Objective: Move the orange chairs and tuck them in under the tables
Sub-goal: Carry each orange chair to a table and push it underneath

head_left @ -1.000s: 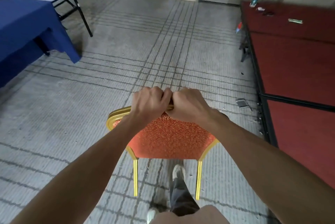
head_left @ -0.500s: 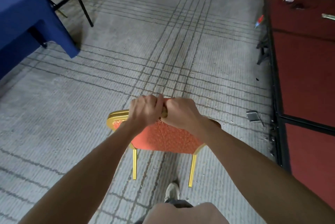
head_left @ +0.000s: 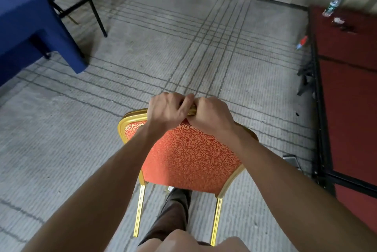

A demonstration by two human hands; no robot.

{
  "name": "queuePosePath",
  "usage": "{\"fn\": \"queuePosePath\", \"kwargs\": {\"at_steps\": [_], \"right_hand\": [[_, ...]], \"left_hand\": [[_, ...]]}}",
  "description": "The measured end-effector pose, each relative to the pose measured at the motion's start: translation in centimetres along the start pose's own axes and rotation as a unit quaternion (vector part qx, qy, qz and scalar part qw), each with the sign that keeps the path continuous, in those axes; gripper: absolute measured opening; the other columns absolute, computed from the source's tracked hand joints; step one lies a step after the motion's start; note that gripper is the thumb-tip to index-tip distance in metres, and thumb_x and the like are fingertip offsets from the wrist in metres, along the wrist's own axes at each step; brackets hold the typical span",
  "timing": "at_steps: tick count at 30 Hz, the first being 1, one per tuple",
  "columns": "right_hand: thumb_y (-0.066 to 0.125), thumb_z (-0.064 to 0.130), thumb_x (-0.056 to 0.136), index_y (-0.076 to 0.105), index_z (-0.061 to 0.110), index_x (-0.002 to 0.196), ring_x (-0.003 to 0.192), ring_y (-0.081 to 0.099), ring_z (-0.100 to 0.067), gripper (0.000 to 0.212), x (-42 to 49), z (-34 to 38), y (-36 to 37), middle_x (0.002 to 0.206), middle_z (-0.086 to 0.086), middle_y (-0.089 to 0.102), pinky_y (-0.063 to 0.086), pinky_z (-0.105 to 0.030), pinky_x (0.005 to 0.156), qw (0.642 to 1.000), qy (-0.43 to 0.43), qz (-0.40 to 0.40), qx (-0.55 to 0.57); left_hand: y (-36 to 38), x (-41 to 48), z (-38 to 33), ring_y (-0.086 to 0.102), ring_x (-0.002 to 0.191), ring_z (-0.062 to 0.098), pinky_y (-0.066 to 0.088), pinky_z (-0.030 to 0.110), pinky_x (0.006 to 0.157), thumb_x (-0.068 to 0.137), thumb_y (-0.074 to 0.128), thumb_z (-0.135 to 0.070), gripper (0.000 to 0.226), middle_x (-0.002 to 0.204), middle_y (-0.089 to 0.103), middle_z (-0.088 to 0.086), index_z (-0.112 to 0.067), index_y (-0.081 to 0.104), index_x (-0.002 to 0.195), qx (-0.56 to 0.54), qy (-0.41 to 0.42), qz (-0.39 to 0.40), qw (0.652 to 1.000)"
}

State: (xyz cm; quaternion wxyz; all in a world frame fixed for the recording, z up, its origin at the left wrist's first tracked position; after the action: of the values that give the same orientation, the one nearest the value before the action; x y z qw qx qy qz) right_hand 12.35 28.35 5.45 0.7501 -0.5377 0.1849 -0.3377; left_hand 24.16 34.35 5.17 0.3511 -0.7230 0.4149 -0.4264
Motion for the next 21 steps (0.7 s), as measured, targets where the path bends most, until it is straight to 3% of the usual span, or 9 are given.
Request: {"fn": "queuePosePath", "kwargs": {"at_steps": [2,6,9,12,17,21], "right_hand": [[0.058,0.044,0.087,0.069,0.02,0.084,0.068,0.065,-0.029,0.027,3.6,-1.9,-0.2,0.068,-0.004,0.065,0.044,-0.031,0.057,1.0,0.012,-0.01,0.0],[0.058,0.048,0.086,0.066,0.021,0.08,0.066,0.062,-0.029,0.029,11.1,-6.1,-0.7,0.072,-0.007,0.068,0.049,-0.036,0.059,0.999,0.039,-0.009,0.002],[0.061,0.048,0.086,0.067,0.02,0.082,0.061,0.051,-0.024,0.029,16.3,-8.8,-0.8,0.072,-0.005,0.066,0.038,-0.03,0.056,0.999,0.049,0.004,0.002],[0.064,0.049,0.086,0.067,0.018,0.086,0.062,0.049,-0.021,0.031,21.5,-11.4,-0.5,0.069,0.001,0.057,0.037,-0.03,0.056,0.998,0.062,0.019,0.006],[0.068,0.041,0.084,0.068,0.015,0.089,0.073,0.063,-0.025,0.027,28.1,-14.2,-0.3,0.079,-0.002,0.066,0.046,-0.032,0.061,0.995,0.084,0.06,0.006],[0.066,0.039,0.083,0.068,0.013,0.09,0.073,0.064,-0.024,0.027,32.0,-14.2,-1.1,0.077,-0.001,0.066,0.047,-0.031,0.063,0.994,0.066,0.082,-0.004]], "left_hand": [[1.6,3.8,0.5,0.062,0.064,0.039,0.037,0.034,0.055,0.1,0.041,-0.046,0.052,0.064,0.064,0.013,-0.018,0.046,0.056,0.025,-0.023,-0.007,0.999],[4.9,12.1,1.9,0.062,0.068,0.039,0.029,0.032,0.059,0.1,0.035,-0.05,0.06,0.068,0.066,0.017,-0.011,0.064,0.065,0.058,-0.042,-0.016,0.997],[6.9,17.5,3.0,0.062,0.067,0.039,0.034,0.033,0.058,0.1,0.035,-0.049,0.056,0.068,0.065,0.017,-0.015,0.053,0.06,0.044,-0.041,-0.008,0.998],[9.0,22.8,4.3,0.06,0.061,0.038,0.045,0.035,0.059,0.1,0.043,-0.043,0.047,0.061,0.061,0.013,-0.026,0.036,0.057,0.008,-0.021,0.013,1.0],[12.2,30.3,6.7,0.061,0.072,0.032,0.039,0.031,0.063,0.098,0.031,-0.051,0.048,0.062,0.048,0.001,-0.021,0.052,0.067,0.014,-0.043,0.116,0.992],[11.0,33.3,6.9,0.06,0.065,0.036,0.047,0.039,0.059,0.1,0.043,-0.039,0.051,0.063,0.058,0.01,-0.022,0.032,0.054,-0.02,-0.021,0.071,0.997]]}}
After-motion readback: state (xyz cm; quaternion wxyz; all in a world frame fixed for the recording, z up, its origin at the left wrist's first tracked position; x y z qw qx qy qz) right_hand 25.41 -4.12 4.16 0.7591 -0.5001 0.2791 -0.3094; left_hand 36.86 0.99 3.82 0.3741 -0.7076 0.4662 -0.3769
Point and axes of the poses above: each hand's wrist, its own x-axis towards the middle knuckle, its own y-axis out of the palm, z = x × y, the point moved 3 cm from there along x, towards the middle knuckle
